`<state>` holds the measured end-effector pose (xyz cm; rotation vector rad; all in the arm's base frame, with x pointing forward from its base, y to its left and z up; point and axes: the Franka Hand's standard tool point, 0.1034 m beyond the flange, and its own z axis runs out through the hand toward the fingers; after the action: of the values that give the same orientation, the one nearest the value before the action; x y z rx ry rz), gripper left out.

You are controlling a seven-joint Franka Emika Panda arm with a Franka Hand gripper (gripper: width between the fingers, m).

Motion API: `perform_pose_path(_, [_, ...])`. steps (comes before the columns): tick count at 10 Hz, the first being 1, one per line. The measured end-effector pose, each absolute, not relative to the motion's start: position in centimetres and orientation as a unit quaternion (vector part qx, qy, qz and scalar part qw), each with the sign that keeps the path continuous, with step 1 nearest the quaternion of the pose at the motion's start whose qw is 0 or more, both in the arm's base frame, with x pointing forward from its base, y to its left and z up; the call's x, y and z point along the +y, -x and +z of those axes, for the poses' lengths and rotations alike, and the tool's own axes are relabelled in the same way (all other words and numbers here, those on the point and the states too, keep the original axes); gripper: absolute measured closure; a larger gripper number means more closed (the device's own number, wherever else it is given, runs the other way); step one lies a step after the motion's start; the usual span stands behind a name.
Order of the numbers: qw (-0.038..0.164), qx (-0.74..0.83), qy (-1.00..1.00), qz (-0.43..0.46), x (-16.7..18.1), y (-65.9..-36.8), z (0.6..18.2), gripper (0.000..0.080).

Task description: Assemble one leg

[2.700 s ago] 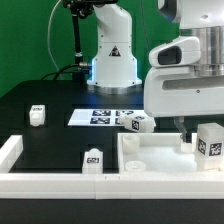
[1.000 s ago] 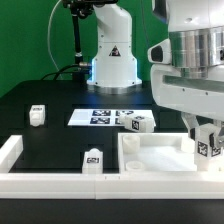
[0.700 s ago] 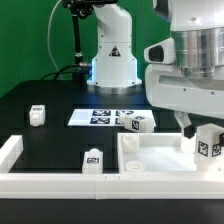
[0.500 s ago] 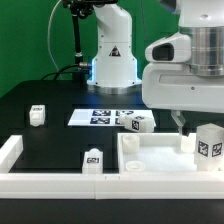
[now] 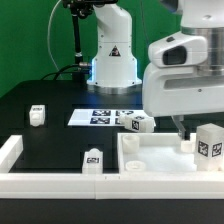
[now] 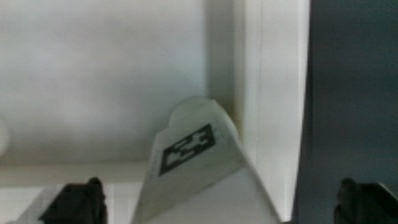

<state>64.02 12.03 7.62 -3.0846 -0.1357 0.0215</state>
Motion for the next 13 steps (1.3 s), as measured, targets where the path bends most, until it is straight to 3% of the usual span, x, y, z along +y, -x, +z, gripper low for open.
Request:
perform_pose_path(1, [0.025,-0.152,0.988,-0.018,11.9,-64.6,7.5,0.0151])
perform_pose_path(3, [0.023,-0.144,0.989,-0.032,11.0,-65.1,7.5,0.0151])
perform_pose_path(5, [0.028,-0.083,0.996,-0.031,11.1,-65.1,7.5,0.0431])
perform_pose_path(6, [0.029,-0.055,0.998,-0.031,11.1,-65.1,7.5,0.0431])
perform_pose_path(7, [0.030,-0.024,0.999,-0.030,11.1,-65.1,7.5,0.0514])
perform_pose_path(13, [0.038,0.229,0.972,-0.023,10.5,-65.1,7.4,0.0514])
